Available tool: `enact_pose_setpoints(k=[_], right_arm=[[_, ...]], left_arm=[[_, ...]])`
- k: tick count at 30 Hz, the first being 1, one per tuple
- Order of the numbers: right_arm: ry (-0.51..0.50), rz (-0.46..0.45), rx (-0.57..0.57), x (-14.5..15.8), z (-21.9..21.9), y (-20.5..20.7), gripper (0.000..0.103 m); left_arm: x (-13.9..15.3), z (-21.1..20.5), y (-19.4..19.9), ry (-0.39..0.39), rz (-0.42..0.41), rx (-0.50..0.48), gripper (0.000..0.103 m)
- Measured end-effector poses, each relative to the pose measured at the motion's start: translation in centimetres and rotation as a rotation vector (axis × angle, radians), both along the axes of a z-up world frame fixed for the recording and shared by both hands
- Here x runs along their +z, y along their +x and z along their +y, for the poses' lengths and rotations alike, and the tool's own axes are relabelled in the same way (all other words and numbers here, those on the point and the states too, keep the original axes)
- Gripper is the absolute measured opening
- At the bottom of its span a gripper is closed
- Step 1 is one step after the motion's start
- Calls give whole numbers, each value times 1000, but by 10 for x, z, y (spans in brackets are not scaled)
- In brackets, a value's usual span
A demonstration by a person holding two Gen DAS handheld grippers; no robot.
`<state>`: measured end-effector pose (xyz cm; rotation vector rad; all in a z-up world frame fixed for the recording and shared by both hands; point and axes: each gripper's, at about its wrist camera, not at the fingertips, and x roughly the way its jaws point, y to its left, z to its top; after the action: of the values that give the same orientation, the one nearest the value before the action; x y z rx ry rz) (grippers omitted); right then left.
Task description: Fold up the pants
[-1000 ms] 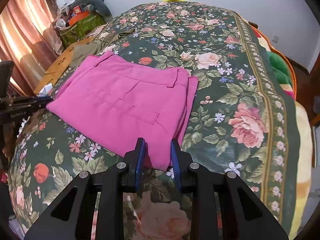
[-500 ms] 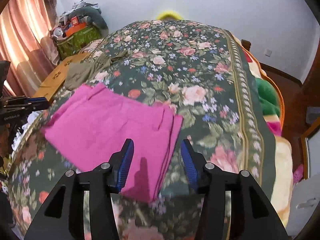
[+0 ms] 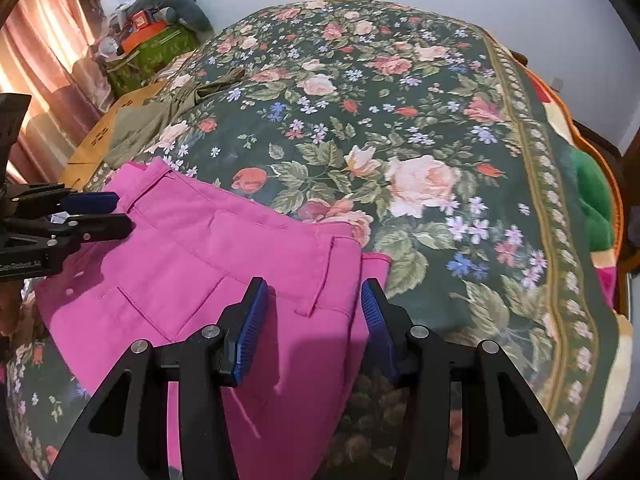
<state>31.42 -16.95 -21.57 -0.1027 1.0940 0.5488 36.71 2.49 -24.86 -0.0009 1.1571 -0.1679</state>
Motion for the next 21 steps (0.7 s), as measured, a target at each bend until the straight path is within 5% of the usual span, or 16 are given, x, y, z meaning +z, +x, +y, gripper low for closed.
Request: enact_pose_setpoints(k=[6,10,21], right_arm=[[16,13,8,-6,-1,2,35],[-8,1,8,-7,0,2,29],[-28,-8,11,10,-5,-4,35]], left_arm=[[-6,9,-1,2,-11,43,46],[-6,1,-3,73,-29,33,46],[13,3,-9,122,-54,40,46]])
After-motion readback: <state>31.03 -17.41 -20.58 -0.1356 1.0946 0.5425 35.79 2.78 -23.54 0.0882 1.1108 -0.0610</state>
